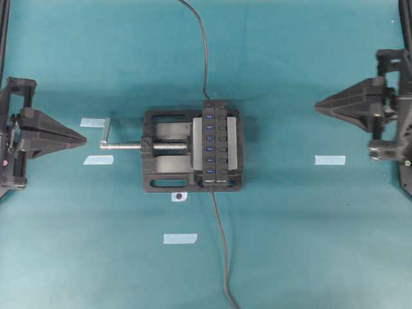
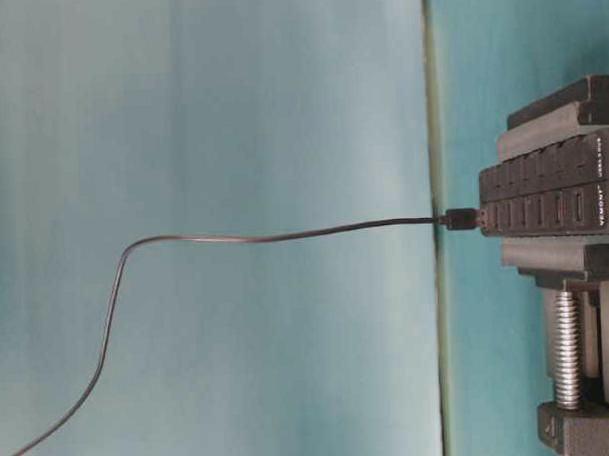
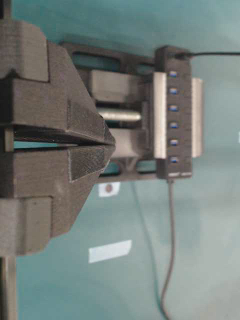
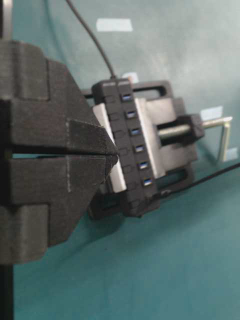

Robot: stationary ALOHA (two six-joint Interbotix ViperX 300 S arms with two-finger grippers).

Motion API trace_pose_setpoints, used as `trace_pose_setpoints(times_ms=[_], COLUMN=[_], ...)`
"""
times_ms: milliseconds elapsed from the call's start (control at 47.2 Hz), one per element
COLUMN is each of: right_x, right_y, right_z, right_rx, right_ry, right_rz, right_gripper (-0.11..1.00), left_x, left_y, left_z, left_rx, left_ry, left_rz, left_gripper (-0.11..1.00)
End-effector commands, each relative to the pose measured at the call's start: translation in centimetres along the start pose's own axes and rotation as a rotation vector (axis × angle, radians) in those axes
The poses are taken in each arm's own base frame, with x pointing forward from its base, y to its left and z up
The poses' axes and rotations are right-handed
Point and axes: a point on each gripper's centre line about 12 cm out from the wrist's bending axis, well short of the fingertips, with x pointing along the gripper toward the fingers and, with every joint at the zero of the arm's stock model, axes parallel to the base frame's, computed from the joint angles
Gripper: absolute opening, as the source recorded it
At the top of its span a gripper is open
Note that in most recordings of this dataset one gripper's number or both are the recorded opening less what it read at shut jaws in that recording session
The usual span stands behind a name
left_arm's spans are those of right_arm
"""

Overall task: Insert the USB into the front port of the fixed hub.
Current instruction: 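Move the right gripper over the hub toward the black cable's plug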

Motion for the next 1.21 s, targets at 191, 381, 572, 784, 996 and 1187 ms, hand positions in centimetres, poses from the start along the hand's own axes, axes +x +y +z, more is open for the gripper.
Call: trace_pose_setpoints(times_ms=[191,381,572,784,996,1187], right_x=[2.1,3.1,4.2,5.9,8.4,10.4], right_y=[-0.4,-0.5,-0.8,-1.2,-1.6,-2.1], right_z=[1.3,1.6,1.8,2.0,2.0,2.3], right_rx=[0.015,0.006,0.007,0.005,-0.030,-0.041], right_ry=[0.032,0.053,0.079,0.120,0.189,0.220], right_rz=[-0.029,-0.036,-0.050,-0.066,-0.082,-0.097], right_gripper=[-0.07,-0.07,-0.07,-0.07,-0.07,-0.07], left_x=[0.1,0.1,0.2,0.2,0.2,0.1], left_y=[-0.1,-0.1,-0.1,-0.1,-0.1,-0.1], left_z=[1.2,1.1,1.0,1.0,1.0,1.1], left_rx=[0.003,0.001,0.001,0.001,0.001,0.001], left_ry=[-0.017,-0.011,-0.009,-0.011,-0.009,-0.012], left_rz=[-0.003,-0.002,-0.002,-0.002,-0.002,-0.002], left_gripper=[0.00,0.00,0.00,0.00,0.00,0.00])
